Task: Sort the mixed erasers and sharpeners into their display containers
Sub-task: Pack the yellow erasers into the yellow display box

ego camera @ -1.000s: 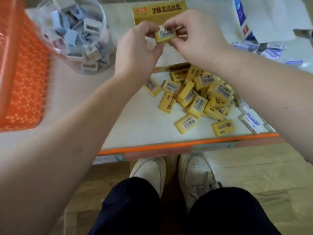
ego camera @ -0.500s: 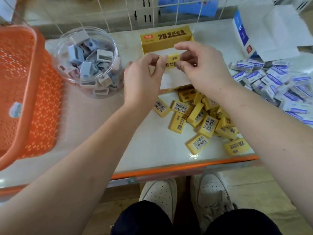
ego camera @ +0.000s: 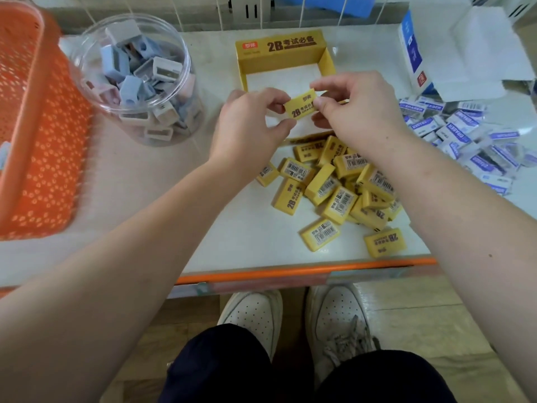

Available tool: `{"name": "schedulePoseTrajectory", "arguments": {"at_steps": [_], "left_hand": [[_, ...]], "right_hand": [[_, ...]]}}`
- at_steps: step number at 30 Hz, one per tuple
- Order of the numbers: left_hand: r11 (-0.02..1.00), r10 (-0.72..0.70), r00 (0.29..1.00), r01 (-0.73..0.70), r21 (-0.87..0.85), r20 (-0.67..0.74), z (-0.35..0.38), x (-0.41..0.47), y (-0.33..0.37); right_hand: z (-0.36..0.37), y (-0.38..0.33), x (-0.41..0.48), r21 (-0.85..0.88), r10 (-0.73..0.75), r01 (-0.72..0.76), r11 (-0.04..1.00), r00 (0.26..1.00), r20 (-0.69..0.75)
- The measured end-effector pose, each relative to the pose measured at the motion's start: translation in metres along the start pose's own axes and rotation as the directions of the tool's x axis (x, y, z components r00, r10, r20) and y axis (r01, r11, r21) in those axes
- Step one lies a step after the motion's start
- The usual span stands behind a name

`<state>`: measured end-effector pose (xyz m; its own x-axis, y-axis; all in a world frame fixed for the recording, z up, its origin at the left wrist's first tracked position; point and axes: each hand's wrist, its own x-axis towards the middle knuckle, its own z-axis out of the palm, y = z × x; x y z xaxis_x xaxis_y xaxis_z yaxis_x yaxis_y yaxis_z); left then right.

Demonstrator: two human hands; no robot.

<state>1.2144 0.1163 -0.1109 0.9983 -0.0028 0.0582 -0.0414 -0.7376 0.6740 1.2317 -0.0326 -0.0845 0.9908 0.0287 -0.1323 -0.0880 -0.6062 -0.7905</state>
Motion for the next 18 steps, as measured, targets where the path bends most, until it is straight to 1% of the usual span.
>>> {"name": "schedulePoseTrajectory", "arguments": {"at_steps": [2,5,7,9,13,15,18], "left_hand": [[0.997,0.026,0.999,-0.028,0.075,0.019,-0.002,-0.003,-0.001],[0.991,0.053,0.998,-0.056,0.123,0.022,-0.007,-0.007,-0.004],[0.987,0.07,0.997,-0.073,0.146,0.021,-0.009,-0.01,-0.004],[0.986,0.085,0.996,-0.086,0.146,0.013,-0.01,-0.012,-0.005],[0.992,0.081,0.997,-0.081,0.1,0.007,-0.009,-0.014,-0.01],[0.992,0.089,0.996,-0.091,0.091,0.021,-0.01,-0.016,-0.009],[0.99,0.101,0.994,-0.106,0.093,0.05,-0.013,-0.018,-0.011]], "right_hand": [[0.0,-0.002,-0.001,-0.052,0.007,-0.006,0.999,1.0,0.029],[0.002,-0.007,-0.005,-0.126,-0.002,0.01,0.992,0.998,0.069],[0.003,-0.009,-0.008,-0.148,-0.021,0.031,0.988,0.997,0.068],[0.004,-0.01,-0.01,-0.159,-0.042,0.052,0.986,0.997,0.065],[-0.001,-0.007,-0.012,-0.126,-0.062,0.072,0.989,0.995,0.081],[-0.008,-0.005,-0.013,-0.114,-0.081,0.085,0.99,0.996,0.041],[-0.021,-0.001,-0.02,-0.145,-0.129,0.118,0.982,0.989,-0.066]]}}
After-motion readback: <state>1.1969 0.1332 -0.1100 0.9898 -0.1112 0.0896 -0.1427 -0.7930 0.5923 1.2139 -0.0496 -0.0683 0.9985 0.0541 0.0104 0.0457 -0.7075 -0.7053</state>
